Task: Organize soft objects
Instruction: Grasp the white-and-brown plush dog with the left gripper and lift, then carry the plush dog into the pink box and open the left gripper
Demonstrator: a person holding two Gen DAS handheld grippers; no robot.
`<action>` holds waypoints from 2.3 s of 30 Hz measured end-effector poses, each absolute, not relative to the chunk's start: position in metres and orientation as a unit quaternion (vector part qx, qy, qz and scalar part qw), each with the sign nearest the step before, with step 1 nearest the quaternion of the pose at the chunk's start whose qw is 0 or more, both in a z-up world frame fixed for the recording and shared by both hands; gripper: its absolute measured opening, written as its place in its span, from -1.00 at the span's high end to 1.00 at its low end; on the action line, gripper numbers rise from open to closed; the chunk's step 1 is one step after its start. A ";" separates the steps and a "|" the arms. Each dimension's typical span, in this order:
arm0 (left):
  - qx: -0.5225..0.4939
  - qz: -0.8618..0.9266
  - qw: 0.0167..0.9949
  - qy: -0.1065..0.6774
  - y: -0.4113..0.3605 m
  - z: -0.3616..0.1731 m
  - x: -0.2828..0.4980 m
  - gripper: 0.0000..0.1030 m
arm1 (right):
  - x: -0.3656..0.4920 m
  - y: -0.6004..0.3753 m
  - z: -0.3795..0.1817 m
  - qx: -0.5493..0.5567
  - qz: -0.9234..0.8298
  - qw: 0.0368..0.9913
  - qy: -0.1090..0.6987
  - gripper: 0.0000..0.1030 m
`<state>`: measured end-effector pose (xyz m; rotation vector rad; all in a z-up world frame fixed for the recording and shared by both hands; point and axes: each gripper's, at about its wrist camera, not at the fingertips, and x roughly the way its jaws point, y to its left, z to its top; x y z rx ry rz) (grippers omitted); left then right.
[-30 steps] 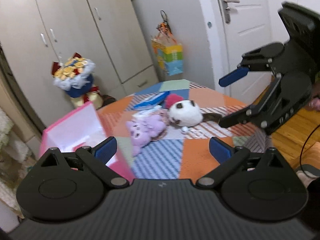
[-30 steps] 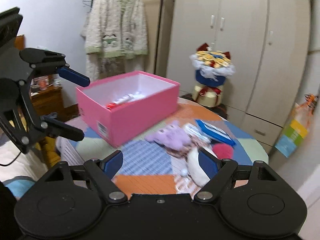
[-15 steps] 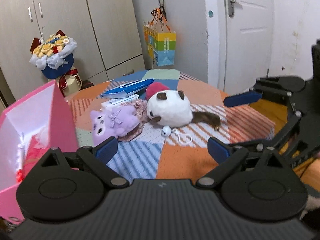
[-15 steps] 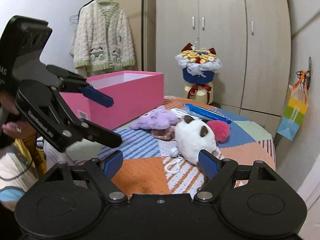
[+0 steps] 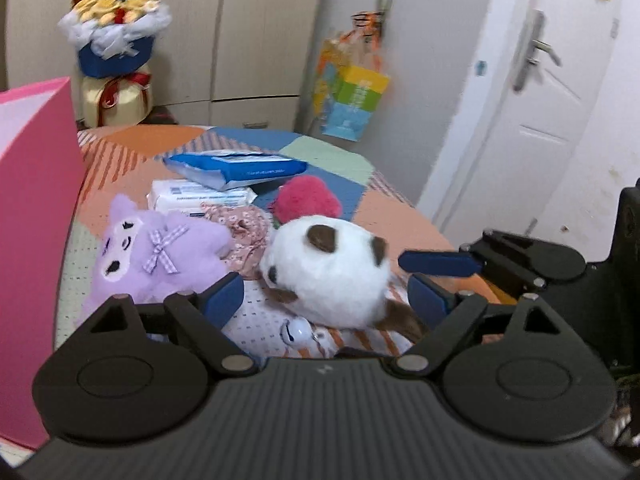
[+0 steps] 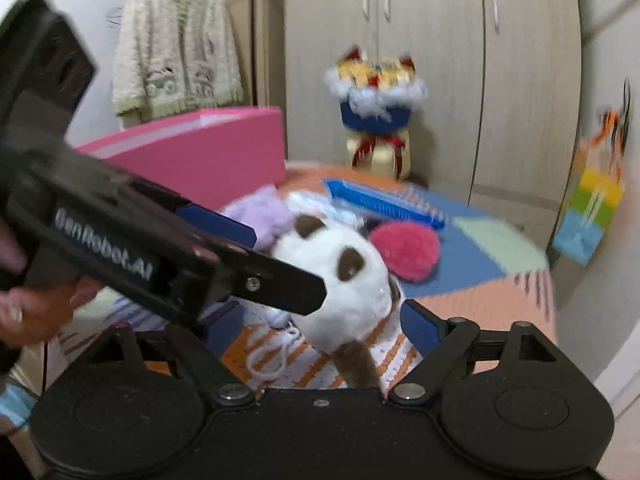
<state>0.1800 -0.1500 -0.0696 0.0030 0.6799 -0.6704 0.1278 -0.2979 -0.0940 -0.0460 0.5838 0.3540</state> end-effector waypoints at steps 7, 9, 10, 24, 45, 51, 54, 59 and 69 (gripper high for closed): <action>-0.036 -0.313 0.884 0.346 -0.156 -0.089 0.195 -0.61 | 0.150 -0.299 -0.108 0.026 0.181 0.929 0.321 -0.52; -0.044 -0.318 0.881 0.347 -0.156 -0.092 0.194 -0.35 | 0.143 -0.293 -0.108 0.021 0.182 0.933 0.309 -0.32; -0.043 -0.318 0.880 0.349 -0.157 -0.093 0.193 -0.32 | 0.139 -0.289 -0.108 0.015 0.173 0.936 0.305 -0.30; -0.008 -0.306 0.895 0.325 -0.141 -0.079 0.140 -0.23 | 0.093 -0.256 -0.104 0.016 0.114 0.955 0.275 -0.10; 0.018 -0.309 0.900 0.308 -0.096 -0.045 0.060 -0.23 | 0.026 -0.212 -0.067 -0.018 0.142 0.944 0.298 -0.16; 0.009 -0.308 0.906 0.292 -0.069 -0.025 0.044 -0.22 | 0.014 -0.193 -0.048 -0.044 0.167 0.943 0.284 -0.17; 0.014 -0.305 0.910 0.279 -0.055 -0.010 0.040 -0.22 | 0.013 -0.185 -0.033 -0.047 0.192 0.943 0.269 -0.16; 0.026 -0.292 0.920 0.262 -0.035 0.018 0.039 -0.22 | 0.021 -0.168 -0.006 -0.055 0.226 0.938 0.256 -0.16; 0.023 -0.235 0.945 0.226 0.007 0.073 0.078 -0.22 | 0.080 -0.130 0.043 -0.031 0.300 0.919 0.254 -0.17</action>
